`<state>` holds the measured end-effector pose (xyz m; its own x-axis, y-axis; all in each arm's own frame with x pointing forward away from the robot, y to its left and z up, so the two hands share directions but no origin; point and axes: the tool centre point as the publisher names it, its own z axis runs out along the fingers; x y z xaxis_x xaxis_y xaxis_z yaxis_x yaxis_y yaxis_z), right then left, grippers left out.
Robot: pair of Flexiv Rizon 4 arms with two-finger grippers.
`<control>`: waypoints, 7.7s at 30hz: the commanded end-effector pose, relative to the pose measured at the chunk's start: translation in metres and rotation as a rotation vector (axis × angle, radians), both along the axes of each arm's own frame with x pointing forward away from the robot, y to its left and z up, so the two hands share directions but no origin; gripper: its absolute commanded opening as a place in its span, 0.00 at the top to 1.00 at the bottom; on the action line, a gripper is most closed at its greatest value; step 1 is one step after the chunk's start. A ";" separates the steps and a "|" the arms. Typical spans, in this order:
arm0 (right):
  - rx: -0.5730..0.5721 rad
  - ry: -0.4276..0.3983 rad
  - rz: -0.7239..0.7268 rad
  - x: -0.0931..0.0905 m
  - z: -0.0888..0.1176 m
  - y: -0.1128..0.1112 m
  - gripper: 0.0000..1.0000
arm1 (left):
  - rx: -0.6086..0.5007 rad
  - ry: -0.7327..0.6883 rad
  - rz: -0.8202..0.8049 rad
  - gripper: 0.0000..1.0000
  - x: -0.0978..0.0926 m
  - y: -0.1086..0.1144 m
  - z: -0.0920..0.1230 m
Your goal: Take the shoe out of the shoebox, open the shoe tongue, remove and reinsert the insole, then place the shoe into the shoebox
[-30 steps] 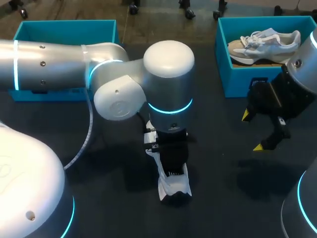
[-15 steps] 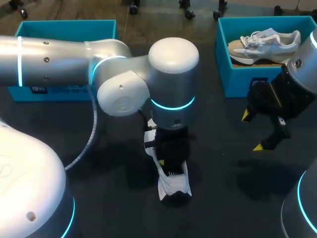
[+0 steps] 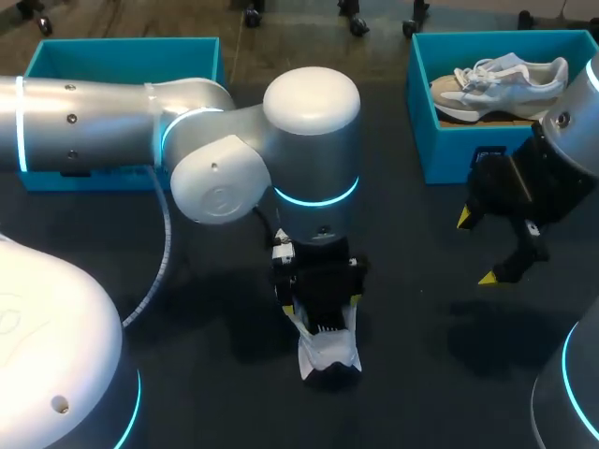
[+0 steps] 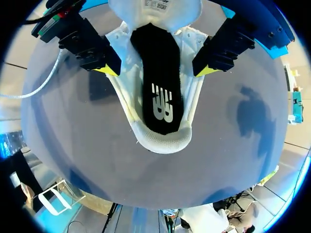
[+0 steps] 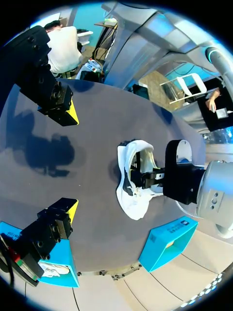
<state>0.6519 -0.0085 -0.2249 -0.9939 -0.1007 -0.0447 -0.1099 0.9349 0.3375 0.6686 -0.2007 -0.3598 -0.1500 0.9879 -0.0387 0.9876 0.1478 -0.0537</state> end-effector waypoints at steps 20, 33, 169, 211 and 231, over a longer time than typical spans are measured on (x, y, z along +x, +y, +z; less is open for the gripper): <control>-0.002 0.001 0.001 0.001 -0.001 0.001 0.00 | -0.019 -0.011 0.037 0.00 0.039 0.008 0.017; -0.002 0.001 0.001 0.001 -0.001 0.001 0.00 | -0.010 -0.040 0.070 0.00 0.075 0.023 0.041; -0.002 0.001 0.001 0.001 -0.001 0.001 0.00 | -0.024 -0.164 0.262 0.00 0.025 0.027 0.100; -0.002 0.001 0.001 0.001 -0.001 0.001 0.00 | 0.159 0.074 1.325 0.00 -0.071 0.011 0.078; -0.002 0.001 0.001 0.001 -0.001 0.001 0.00 | 0.130 0.059 1.391 0.00 -0.085 -0.009 0.029</control>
